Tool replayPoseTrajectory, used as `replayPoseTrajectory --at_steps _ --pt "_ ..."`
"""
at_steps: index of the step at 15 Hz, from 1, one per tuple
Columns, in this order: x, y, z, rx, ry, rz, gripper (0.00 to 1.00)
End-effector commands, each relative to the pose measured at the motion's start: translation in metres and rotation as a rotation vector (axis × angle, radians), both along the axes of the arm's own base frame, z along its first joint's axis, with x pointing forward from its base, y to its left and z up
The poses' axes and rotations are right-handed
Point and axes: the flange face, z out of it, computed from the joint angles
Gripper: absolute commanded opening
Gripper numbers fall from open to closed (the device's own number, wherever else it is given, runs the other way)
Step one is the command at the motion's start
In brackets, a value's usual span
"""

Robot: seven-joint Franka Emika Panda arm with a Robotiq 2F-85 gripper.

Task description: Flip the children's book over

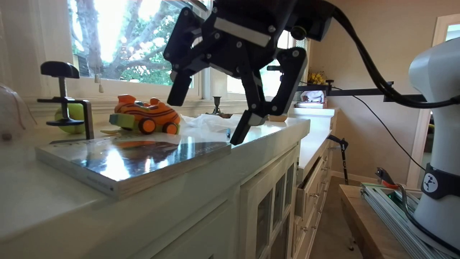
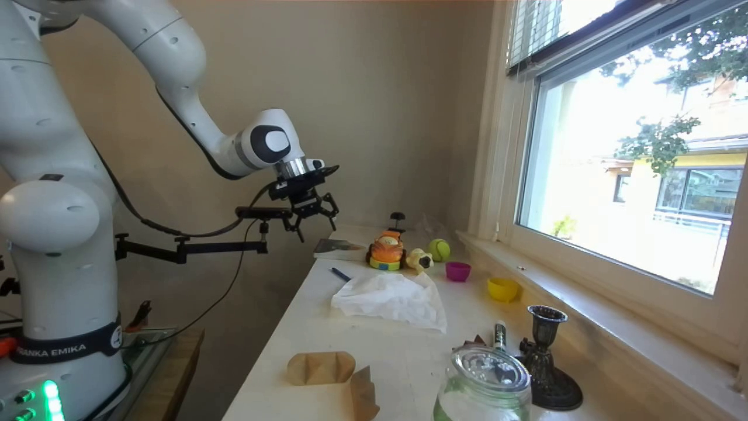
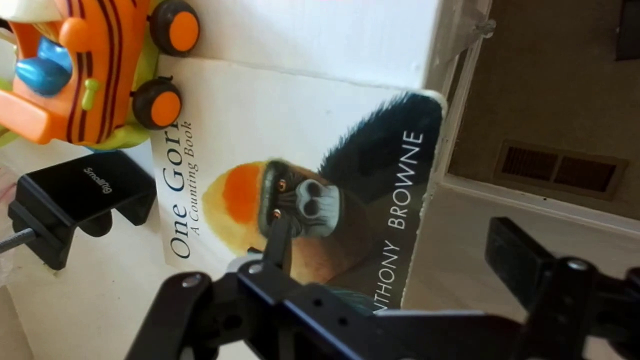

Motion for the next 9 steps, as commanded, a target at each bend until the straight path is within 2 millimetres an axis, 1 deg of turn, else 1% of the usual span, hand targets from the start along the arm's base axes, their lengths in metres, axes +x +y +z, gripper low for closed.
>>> replayPoseTrajectory --at_steps 1,9 --pt "-0.008 -0.001 -0.009 0.000 -0.049 0.010 1.00" --pt "-0.020 -0.007 -0.025 -0.002 -0.117 0.008 1.00"
